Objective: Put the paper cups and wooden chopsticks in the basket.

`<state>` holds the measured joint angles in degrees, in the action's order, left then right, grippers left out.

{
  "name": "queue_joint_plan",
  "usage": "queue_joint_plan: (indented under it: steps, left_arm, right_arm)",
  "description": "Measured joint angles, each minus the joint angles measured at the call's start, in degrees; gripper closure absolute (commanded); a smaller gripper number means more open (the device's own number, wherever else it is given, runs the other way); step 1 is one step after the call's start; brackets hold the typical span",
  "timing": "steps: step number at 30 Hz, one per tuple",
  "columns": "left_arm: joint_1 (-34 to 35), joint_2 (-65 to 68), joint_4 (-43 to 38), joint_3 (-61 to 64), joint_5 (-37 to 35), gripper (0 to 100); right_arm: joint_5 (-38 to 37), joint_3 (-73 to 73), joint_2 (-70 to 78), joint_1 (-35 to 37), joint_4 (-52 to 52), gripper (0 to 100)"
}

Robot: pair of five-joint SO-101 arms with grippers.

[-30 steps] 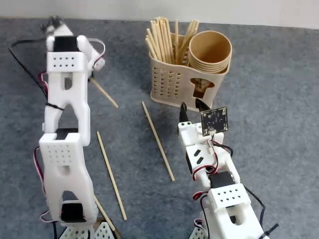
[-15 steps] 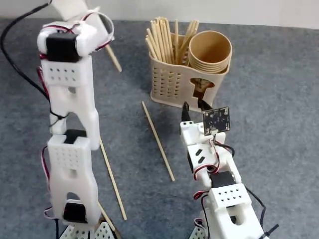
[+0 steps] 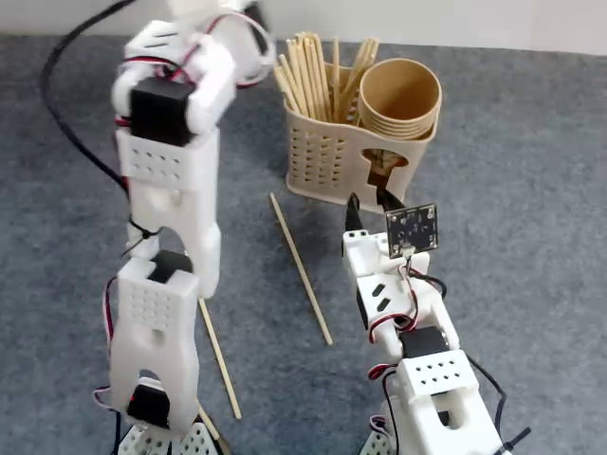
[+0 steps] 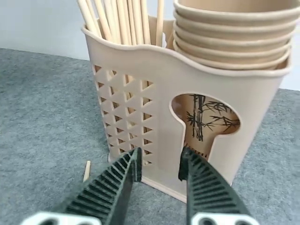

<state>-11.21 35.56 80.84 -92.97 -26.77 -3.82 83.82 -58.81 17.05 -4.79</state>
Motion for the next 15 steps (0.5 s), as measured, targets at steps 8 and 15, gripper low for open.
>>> queue_joint_plan:
  steps: [8,15]
  left_arm:
    - [-4.66,0.0,-3.43,0.0,5.54,99]
    - [-7.74,0.0,-3.52,0.0,6.86,100]
  right_arm:
    - [0.0,0.0,0.0,0.09,0.0,85.4]
    - [0.0,0.0,0.0,0.09,0.0,85.4]
